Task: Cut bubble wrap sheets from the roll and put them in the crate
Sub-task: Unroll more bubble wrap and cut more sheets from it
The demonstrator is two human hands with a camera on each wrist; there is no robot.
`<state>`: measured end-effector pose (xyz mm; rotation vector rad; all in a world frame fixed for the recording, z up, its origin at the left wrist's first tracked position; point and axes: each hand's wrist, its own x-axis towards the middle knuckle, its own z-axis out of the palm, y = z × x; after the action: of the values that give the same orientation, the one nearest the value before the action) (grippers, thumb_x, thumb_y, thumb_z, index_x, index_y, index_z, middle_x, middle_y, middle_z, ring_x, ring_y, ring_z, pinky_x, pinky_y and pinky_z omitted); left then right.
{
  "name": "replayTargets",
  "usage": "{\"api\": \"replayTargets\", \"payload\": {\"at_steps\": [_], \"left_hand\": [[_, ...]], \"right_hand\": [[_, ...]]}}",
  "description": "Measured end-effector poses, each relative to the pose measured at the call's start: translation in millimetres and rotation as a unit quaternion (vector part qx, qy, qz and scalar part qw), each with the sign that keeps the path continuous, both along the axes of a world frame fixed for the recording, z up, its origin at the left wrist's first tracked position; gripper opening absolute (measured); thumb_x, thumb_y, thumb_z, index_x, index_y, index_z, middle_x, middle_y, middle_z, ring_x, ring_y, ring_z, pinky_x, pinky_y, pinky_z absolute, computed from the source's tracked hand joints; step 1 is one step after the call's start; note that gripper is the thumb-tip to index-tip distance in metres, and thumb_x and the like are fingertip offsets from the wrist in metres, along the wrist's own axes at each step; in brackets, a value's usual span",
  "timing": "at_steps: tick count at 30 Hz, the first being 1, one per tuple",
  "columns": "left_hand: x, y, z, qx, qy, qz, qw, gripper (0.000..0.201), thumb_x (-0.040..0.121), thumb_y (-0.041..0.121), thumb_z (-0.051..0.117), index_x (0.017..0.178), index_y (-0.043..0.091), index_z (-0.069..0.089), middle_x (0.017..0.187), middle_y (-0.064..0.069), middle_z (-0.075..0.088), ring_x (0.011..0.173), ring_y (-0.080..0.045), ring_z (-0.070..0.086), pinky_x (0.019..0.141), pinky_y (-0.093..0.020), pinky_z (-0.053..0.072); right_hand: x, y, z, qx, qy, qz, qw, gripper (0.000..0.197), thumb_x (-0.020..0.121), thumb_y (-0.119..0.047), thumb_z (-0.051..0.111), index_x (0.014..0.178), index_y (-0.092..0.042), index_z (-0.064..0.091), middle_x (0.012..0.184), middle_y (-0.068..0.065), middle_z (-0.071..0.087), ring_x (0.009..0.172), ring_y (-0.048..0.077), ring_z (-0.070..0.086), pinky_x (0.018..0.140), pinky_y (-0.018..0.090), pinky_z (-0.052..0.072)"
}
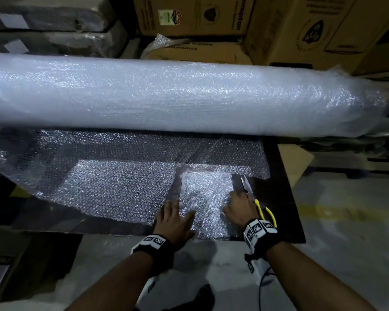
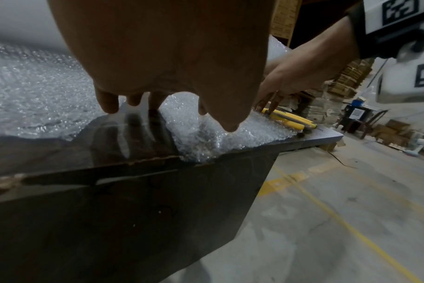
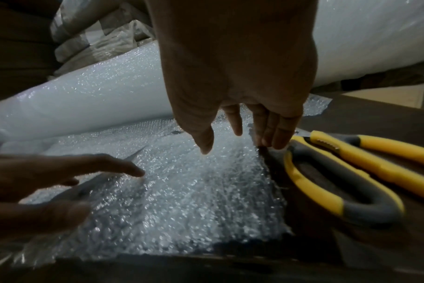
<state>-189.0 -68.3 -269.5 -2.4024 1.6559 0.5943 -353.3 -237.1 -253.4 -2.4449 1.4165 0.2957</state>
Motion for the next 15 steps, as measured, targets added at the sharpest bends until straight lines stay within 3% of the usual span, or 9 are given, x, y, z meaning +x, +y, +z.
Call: {"api": "replayTargets", "payload": {"at_steps": [3, 7, 11, 15], "left_hand": [[-1.5, 1.1, -0.2, 0.005, 0.014, 0.008, 1.0, 0.068, 0.092, 0.064, 0.048, 0.15, 0.046, 0.018, 0.164, -0.016, 0.001, 0.15, -0.04, -0.001, 0.115, -0.062, 0.01], [-1.3, 1.8, -0.7, 0.001, 0.022, 0.017, 1.0, 0.068, 0.092, 0.062, 0.05, 0.151, 0.046, 0.02, 0.164, -0.012, 0.004, 0.15, -0.036, 0.001, 0.117, -0.06, 0.01], [0.8, 6.5, -0.5, -0.006, 0.027, 0.021, 0.999, 0.066, 0.092, 0.061, 0.051, 0.15, 0.046, 0.023, 0.164, -0.01, 0.006, 0.15, -0.036, 0.003, 0.117, -0.057, 0.011], [3.0, 10.0, -0.9, 0.003, 0.032, 0.015, 0.999, 0.065, 0.094, 0.061, 0.048, 0.151, 0.046, 0.019, 0.165, -0.008, 0.001, 0.15, -0.035, 0.001, 0.118, -0.057, 0.009]], "right_hand": [[8.0, 0.4, -1.5, 0.037, -0.002, -0.054, 0.998, 0.058, 0.075, -0.051, 0.049, 0.119, -0.014, 0.052, 0.134, 0.024, 0.048, 0.12, 0.043, 0.048, 0.097, 0.047, 0.043], [11.6, -3.1, -4.1, 0.078, -0.059, -0.1, 0.99, 0.058, 0.082, -0.042, 0.065, 0.131, -0.014, 0.05, 0.146, 0.022, 0.038, 0.131, 0.043, 0.04, 0.105, 0.045, 0.04], [12.0, -5.6, -5.0, 0.105, -0.147, -0.126, 0.975, 0.056, 0.079, -0.028, 0.075, 0.127, -0.01, 0.054, 0.134, 0.02, 0.05, 0.129, 0.036, 0.044, 0.107, 0.04, 0.041], [12.9, -1.7, -2.3, 0.107, -0.187, -0.169, 0.962, 0.06, 0.076, -0.027, 0.079, 0.125, -0.009, 0.05, 0.131, 0.019, 0.046, 0.123, 0.037, 0.048, 0.103, 0.043, 0.043]]}}
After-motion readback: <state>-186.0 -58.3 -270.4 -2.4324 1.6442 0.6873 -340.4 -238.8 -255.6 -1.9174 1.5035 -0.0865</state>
